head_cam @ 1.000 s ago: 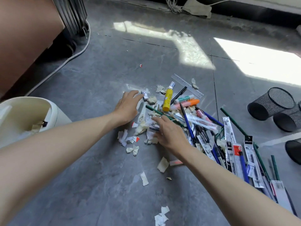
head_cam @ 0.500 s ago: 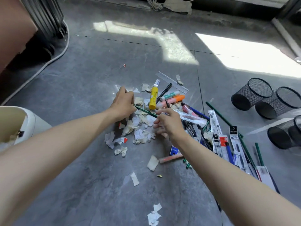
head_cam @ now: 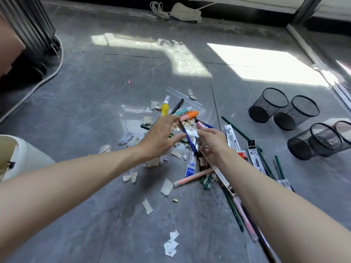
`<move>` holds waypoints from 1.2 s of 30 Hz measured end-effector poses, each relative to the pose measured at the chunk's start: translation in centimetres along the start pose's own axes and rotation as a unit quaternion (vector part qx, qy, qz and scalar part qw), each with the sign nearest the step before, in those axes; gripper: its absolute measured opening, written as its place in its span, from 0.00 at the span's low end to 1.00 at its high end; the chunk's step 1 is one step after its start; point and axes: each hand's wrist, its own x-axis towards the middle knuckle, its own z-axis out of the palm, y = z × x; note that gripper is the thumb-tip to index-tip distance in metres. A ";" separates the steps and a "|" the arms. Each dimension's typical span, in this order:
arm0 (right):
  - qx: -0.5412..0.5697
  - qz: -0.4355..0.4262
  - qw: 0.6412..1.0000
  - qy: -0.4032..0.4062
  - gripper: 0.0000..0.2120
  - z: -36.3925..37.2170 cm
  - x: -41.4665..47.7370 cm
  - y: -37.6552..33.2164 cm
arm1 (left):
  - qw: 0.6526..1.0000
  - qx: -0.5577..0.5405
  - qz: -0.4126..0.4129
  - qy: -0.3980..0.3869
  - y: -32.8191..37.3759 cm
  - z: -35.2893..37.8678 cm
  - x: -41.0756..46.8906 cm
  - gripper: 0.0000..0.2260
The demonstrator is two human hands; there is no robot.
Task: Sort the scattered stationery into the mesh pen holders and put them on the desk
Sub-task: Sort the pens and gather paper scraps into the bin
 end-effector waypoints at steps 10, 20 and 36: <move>-0.421 -0.154 0.886 0.121 0.19 -5.5 1.1 1.3 | 0.957 0.178 -0.202 -0.111 -4.4 -1.2 1.7 0.17; -0.472 -0.269 0.839 0.037 0.21 -0.1 4.2 -1.2 | 0.984 0.129 -0.121 -0.035 -2.0 2.6 2.4 0.13; -0.577 -0.293 0.755 -0.107 0.20 6.8 16.3 -4.7 | 0.976 0.122 -0.170 -0.061 -8.4 2.4 8.7 0.34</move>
